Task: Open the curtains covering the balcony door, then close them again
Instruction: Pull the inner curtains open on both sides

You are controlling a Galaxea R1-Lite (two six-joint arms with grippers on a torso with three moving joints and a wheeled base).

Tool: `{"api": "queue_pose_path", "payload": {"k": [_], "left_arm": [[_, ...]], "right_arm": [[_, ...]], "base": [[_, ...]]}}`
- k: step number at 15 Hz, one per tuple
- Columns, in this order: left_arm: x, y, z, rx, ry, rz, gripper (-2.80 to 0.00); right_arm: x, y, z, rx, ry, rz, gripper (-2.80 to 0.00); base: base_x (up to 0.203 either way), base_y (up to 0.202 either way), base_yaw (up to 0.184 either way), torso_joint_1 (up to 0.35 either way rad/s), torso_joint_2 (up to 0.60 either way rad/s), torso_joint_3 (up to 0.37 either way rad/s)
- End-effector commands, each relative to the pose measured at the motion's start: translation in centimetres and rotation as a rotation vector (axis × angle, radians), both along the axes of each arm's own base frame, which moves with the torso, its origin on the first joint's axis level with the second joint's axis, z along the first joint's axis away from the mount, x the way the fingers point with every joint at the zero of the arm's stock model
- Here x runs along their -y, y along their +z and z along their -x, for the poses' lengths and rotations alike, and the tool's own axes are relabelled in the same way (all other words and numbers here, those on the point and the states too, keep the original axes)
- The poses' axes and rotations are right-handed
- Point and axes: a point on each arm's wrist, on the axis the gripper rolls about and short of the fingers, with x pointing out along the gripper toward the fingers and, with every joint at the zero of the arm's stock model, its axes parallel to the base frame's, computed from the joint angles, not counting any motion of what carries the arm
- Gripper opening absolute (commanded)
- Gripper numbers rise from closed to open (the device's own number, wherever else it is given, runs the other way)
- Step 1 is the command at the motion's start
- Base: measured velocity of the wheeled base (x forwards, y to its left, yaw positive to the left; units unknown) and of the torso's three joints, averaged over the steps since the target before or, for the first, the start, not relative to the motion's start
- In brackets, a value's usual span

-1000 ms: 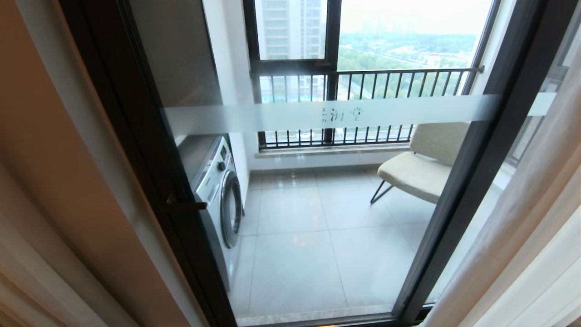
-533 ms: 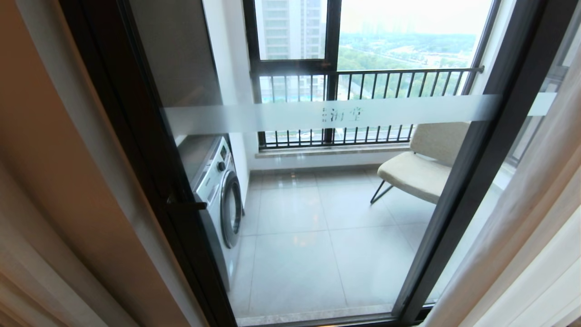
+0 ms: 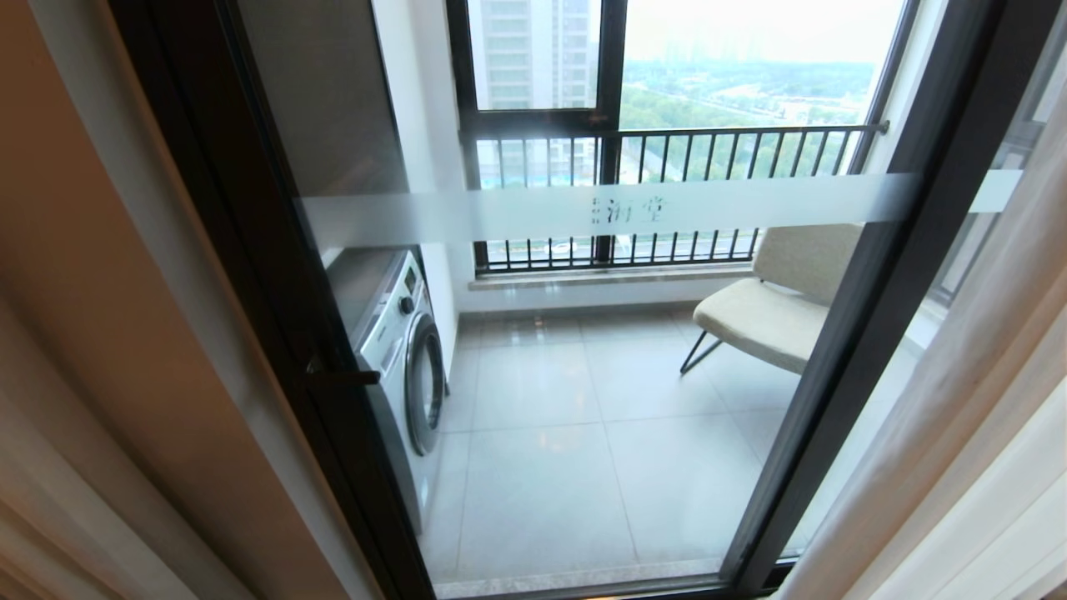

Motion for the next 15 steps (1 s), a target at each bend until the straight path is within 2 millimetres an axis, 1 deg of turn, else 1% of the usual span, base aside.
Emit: {"api": "queue_pose_path", "payload": {"k": [1, 11, 13, 15], "left_arm": [[0.0, -0.01, 0.02, 0.002, 0.001, 0.001, -2.8], [0.0, -0.01, 0.02, 0.002, 0.001, -0.002, -2.8], [0.0, -0.01, 0.02, 0.002, 0.001, -0.002, -2.8], [0.0, -0.01, 0.02, 0.002, 0.001, -0.002, -2.8]], "right_arm": [[0.0, 0.01, -0.01, -0.001, 0.0, 0.0, -2.8], [0.0, 0.0, 0.0, 0.0, 0.0, 0.0, -2.8], [0.0, 0.01, -0.01, -0.001, 0.0, 0.0, -2.8], [0.0, 0.01, -0.01, -0.001, 0.0, 0.0, -2.8]], "base": [[0.0, 0.0, 0.0, 0.0, 0.0, 0.0], [0.0, 0.0, 0.0, 0.0, 0.0, 0.0], [-0.001, -0.098, -0.003, -0.008, 0.0, 0.007], [0.0, -0.183, -0.002, 0.003, 0.0, 0.002]]}}
